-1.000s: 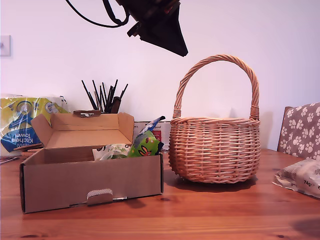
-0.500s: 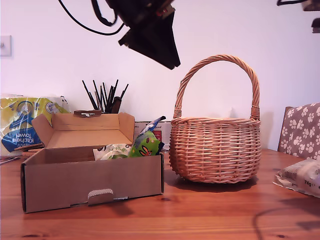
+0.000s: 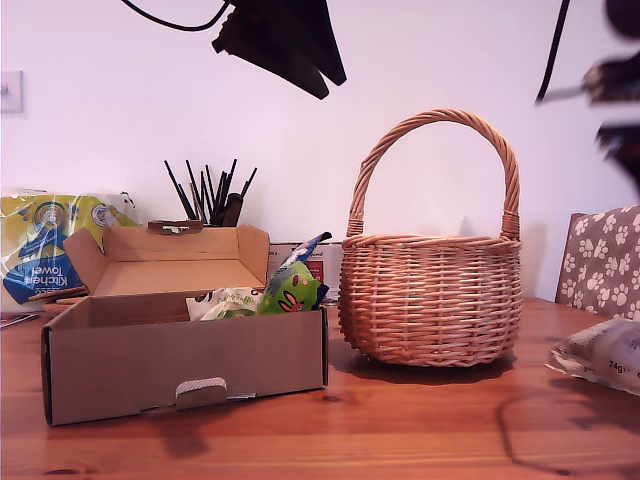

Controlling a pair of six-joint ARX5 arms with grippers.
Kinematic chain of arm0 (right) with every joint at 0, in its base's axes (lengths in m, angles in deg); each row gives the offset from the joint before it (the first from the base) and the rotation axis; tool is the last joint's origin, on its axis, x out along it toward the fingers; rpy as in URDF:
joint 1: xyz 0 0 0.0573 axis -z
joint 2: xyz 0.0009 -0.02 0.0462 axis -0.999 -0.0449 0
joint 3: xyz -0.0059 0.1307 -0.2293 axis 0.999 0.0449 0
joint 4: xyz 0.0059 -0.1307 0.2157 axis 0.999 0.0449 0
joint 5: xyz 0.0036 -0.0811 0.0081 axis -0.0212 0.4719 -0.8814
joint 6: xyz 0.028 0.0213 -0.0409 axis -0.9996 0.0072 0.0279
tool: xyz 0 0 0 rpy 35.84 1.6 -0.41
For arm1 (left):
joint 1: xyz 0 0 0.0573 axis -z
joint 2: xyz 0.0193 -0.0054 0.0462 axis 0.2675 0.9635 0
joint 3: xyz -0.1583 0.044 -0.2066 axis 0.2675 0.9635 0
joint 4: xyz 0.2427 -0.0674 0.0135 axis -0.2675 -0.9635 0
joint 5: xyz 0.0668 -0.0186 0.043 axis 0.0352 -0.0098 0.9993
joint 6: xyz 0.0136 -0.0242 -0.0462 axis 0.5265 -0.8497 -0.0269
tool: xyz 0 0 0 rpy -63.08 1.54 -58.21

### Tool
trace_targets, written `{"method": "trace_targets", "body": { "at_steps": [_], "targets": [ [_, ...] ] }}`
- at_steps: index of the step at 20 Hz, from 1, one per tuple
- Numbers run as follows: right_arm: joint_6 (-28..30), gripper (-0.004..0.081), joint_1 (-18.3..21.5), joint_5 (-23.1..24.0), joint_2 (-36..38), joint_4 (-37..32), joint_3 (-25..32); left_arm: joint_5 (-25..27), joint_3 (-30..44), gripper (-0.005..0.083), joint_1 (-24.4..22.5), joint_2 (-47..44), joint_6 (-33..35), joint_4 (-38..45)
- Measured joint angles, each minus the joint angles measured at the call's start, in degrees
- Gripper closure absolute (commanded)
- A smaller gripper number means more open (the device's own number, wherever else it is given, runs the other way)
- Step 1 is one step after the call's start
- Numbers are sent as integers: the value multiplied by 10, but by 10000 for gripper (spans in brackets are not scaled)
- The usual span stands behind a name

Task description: Move the bags of Easter eggs from the cardboard box on the left into the woven basket on the right side.

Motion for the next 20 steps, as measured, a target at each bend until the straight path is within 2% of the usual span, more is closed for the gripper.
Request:
{"method": "trace_targets", "body": {
  "at_steps": [2,7,14,15,16,18,19,20],
  "targets": [
    [9,182,-3,0,-27,-30,0,-1,0,592,2,0,0,-9],
    [26,164,-3,0,-79,-111,0,-2,0,595,3,0,0,-14],
    [34,181,-3,4,-173,-155,0,-11,0,595,3,0,0,-15],
    [35,235,-3,4,-178,-155,0,-10,0,596,3,0,0,-15],
    [35,344,-3,4,-182,-155,0,-10,0,596,3,0,0,-15],
    [35,619,-3,2,-185,-154,0,-10,0,595,3,-2,0,-15],
    [30,692,-3,1,-185,-154,0,-11,0,595,3,-4,0,-15],
    [25,713,-3,1,-185,-154,0,-11,0,595,3,-7,0,-15]
  ]
}}
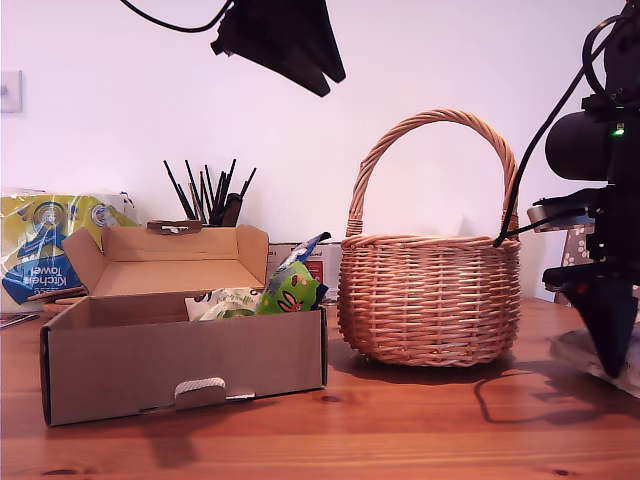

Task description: Move the bags of Easter eggs from the cardboard box on the left into the woven basket on the right side.

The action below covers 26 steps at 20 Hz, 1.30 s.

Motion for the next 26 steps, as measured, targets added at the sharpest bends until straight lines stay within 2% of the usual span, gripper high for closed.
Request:
{"method": "trace_targets", "body": {
  "at_steps": [9,11,14,17,20,23,25,26],
  "targets": [
    [-27,712,0,-14,24,47,0,0,0,595,0,-8,0,0],
    [-37,712,-3,-16,78,59,3,0,0,595,0,-8,0,1],
    [-44,712,-19,-16,217,88,3,0,0,595,0,-8,0,4],
    [-80,712,-61,-18,344,94,3,0,0,595,0,-8,0,11],
    [-123,712,-134,-7,414,92,3,0,0,595,0,-8,0,24],
    [-146,712,-222,45,447,39,5,0,0,595,0,-8,0,32],
    [-152,712,-259,87,442,2,5,0,0,595,0,-8,0,32],
    [-152,712,-265,97,432,-18,5,0,0,595,0,-8,0,33]
  ]
}}
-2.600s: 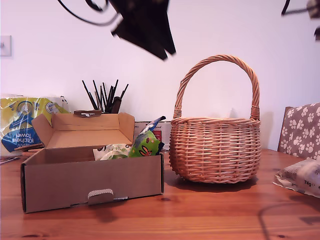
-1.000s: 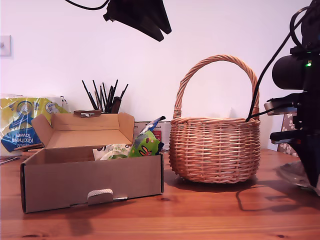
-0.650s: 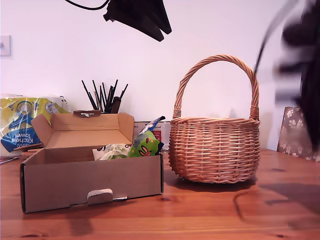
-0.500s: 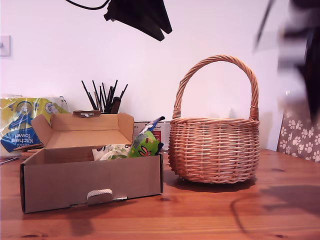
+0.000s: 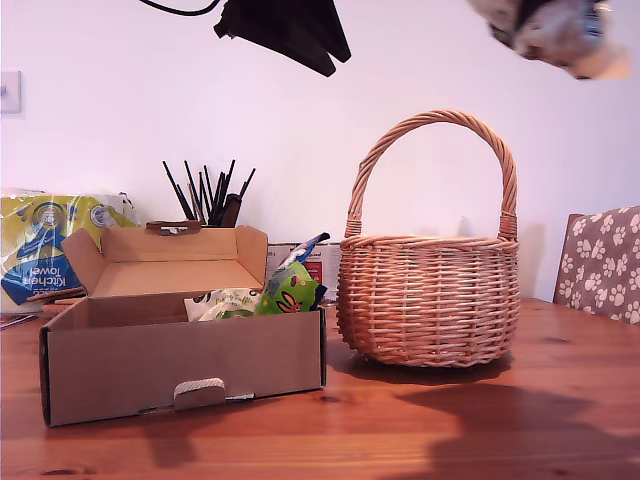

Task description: Move the bags of Easter eggs from the cardboard box on the left into the woven basket on the right side.

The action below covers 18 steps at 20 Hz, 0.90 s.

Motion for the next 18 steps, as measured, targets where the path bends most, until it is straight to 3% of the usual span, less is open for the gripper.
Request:
{"method": "trace_targets", "body": {
  "at_steps": [5,9,14,18],
  "targets": [
    [41,713,9,8,-104,-122,1,0,0,595,0,0,0,1],
    [64,713,41,-43,-189,-217,2,0,0,595,0,0,0,-1],
    [67,713,83,-97,-257,-260,2,6,0,600,0,-7,0,-29],
    [70,711,94,-121,-267,-276,3,19,5,610,-14,-71,-4,-42]
  ]
}}
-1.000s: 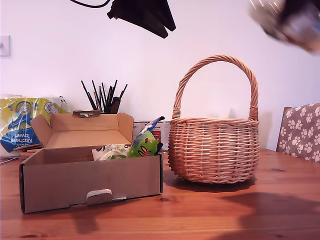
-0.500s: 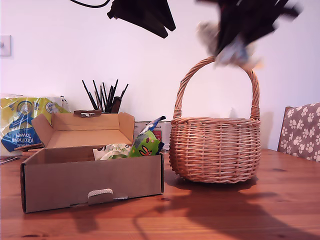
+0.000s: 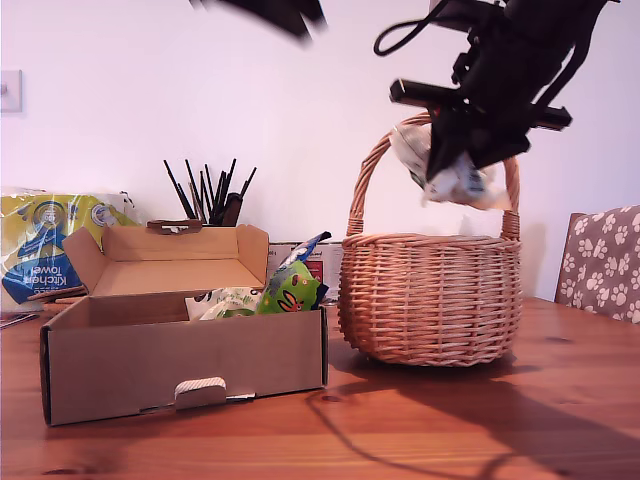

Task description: Move the bags of Easter eggs from the cardboard box on the left into the woven basket on the right side.

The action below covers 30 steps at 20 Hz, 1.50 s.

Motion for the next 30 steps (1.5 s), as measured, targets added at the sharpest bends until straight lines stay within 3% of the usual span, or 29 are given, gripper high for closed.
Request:
{"method": "trace_targets", "body": {
  "at_steps": [2,7,10,13,16,17,22,30],
  "targets": [
    [1,651,0,-21,0,-14,0,0,6,610,-15,-45,-2,-3],
    [9,387,0,-33,-54,-3,-16,1,101,611,-47,-108,-11,4],
    [10,361,-1,-23,-82,31,-38,0,153,611,-43,-120,-21,15],
    [12,429,-6,-17,-75,90,-91,0,164,611,-43,-154,-28,29],
    [12,733,-25,-19,-55,171,-140,1,164,611,-43,-191,-37,49],
    [12,778,-33,-19,-47,190,-143,1,164,611,-44,-194,-38,52],
    [12,782,-80,-19,13,248,-139,2,207,611,-54,-186,-38,111],
    [12,782,-101,11,280,353,-120,2,275,611,-89,-186,-34,253]
  ]
}}
